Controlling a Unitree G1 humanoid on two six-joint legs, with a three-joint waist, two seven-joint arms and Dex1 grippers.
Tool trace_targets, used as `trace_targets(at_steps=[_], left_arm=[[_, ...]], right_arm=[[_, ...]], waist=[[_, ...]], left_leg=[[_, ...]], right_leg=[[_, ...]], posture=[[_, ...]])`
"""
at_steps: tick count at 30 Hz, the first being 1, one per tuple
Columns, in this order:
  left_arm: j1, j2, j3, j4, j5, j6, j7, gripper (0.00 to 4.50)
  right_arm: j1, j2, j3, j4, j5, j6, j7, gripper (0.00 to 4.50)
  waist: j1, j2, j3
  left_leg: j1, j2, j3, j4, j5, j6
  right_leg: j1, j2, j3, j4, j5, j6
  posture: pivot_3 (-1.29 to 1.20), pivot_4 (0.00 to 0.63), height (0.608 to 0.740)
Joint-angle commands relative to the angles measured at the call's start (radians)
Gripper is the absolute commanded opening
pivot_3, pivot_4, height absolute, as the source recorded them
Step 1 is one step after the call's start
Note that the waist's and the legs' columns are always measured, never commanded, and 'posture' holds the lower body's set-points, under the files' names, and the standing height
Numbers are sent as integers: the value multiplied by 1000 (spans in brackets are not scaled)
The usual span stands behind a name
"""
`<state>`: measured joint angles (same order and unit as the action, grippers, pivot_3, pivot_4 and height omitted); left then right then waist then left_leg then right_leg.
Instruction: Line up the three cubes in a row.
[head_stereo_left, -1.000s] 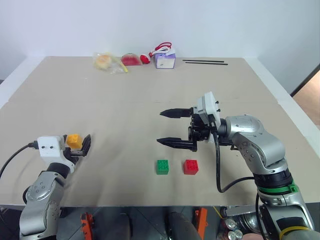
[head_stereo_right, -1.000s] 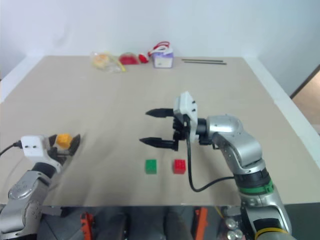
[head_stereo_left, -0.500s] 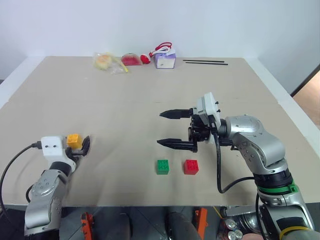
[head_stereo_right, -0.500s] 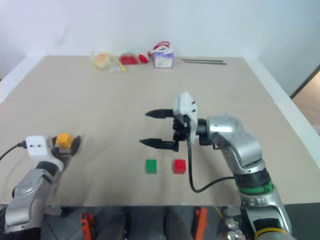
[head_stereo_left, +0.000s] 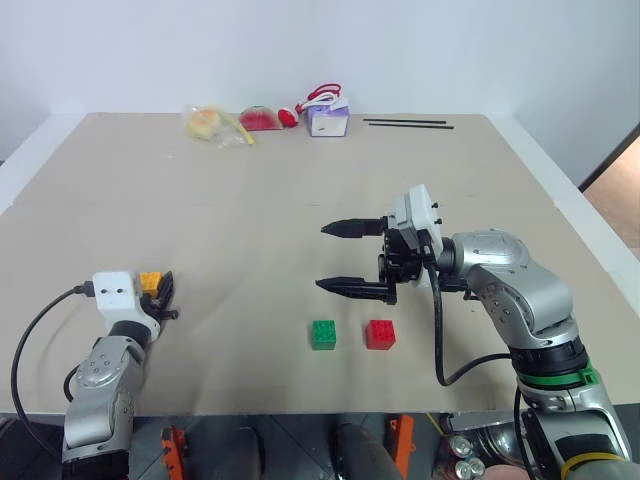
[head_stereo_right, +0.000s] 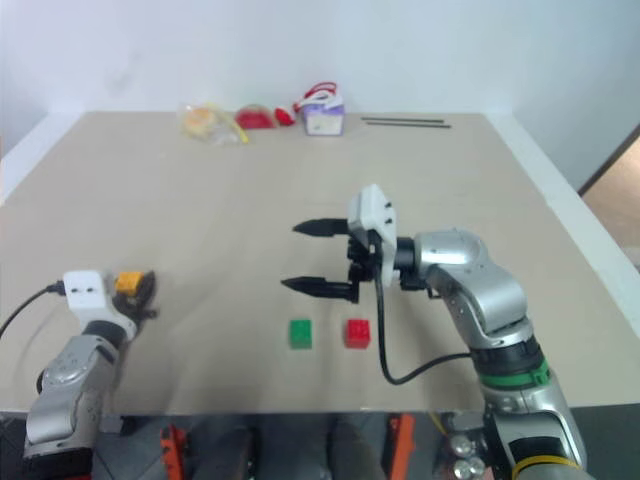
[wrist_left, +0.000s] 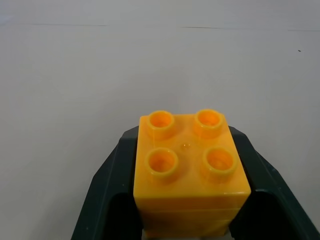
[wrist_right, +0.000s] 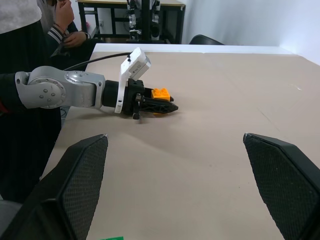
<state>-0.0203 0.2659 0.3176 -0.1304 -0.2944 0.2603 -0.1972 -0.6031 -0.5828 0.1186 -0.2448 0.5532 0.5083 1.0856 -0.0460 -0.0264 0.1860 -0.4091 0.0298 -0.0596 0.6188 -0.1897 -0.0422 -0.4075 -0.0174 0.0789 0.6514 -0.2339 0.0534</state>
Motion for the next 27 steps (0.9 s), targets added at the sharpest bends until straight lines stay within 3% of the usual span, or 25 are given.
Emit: trace_targets(at_steps=[1, 7, 11, 18, 27], left_arm=[[-25, 39, -53, -69, -67, 27, -129, 1393], [-48, 240, -293, -190, -161, 63, -593, 1393], [-102, 366, -401, -127, -148, -10, -860, 1393], [-272, 388, -458, 75, -131, -103, -1091, 1393], [-258, 395, -480, 170, -92, -204, -1220, 1393]], right_arm=[[-8, -33, -63, -29, 29, 9, 2, 4500], [68, -160, -181, -112, 123, 85, 27, 4500], [155, -228, -221, -191, 156, 115, 28, 4500], [232, -246, -275, -284, 175, 138, -55, 4500], [334, -300, -332, -371, 232, 180, -83, 4500]], waist=[[0, 0, 0], [8, 0, 0], [-1, 1, 0], [1, 1, 1], [1, 1, 1]], left_leg=[[0, 0, 0, 0, 0, 0], [-4, -1, 1, 1, 0, 0], [-4, -1, 2, -1, -1, -1], [-3, 1, 2, 0, -3, 2], [-4, 1, 2, 0, -3, 3]], right_leg=[[0, 0, 0, 0, 0, 0], [-1, -2, 0, -3, 0, 1], [-2, -2, 0, -3, -3, 0], [-2, 0, -1, -2, -3, -1], [-2, -1, -1, -3, -3, 4]], posture=[[0, 150, 740], [0, 150, 740], [0, 150, 740], [0, 150, 740], [0, 150, 740]])
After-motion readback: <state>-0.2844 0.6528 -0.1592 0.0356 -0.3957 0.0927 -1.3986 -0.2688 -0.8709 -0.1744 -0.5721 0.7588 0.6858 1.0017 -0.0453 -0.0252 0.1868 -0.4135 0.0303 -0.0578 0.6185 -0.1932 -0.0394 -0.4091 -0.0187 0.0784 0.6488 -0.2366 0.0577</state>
